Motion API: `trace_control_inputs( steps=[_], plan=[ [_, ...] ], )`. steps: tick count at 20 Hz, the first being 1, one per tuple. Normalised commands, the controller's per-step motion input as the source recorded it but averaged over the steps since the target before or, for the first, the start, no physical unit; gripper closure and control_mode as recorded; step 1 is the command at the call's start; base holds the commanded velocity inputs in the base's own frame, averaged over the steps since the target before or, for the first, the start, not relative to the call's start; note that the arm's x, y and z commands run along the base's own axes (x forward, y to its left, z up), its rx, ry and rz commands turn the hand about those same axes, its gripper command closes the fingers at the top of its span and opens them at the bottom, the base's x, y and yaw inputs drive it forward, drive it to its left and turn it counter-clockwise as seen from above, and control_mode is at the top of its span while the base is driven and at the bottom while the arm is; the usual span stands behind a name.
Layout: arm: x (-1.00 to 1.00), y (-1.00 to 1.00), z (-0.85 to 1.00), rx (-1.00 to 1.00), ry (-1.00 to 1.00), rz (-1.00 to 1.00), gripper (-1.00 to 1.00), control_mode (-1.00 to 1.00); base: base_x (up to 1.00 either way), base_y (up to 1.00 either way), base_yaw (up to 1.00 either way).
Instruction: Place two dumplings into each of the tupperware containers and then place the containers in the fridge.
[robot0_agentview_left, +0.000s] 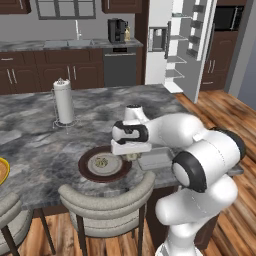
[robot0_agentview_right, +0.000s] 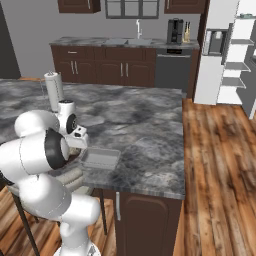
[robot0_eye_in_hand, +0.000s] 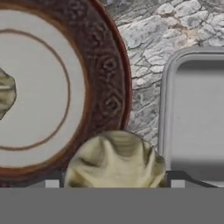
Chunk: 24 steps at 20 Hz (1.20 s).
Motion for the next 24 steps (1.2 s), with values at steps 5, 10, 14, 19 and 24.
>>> trace_control_inputs(
  steps=[5, 10, 14, 19, 24],
  plan=[
    [0.06, -0.58, 0.01, -0.01, 0.03, 0.0, 1.0, -1.0, 0.0, 0.0, 0.0],
    [0.31, -0.47, 0.0, 0.0, 0.09, 0.01, 1.0, -1.0, 0.0, 0.0, 0.0],
    [0.19, -0.3, -0.03, 0.0, 0.14, 0.02, 1.0, -1.0, 0.0, 0.0, 0.0],
    [0.09, -0.01, -0.29, 0.0, 0.01, 0.0, 1.0, -1.0, 0.0, 0.0, 0.0],
    [0.06, -0.11, -0.15, 0.0, 0.0, 0.0, -1.0, -1.0, 0.0, 0.0, 0.0]
  ],
)
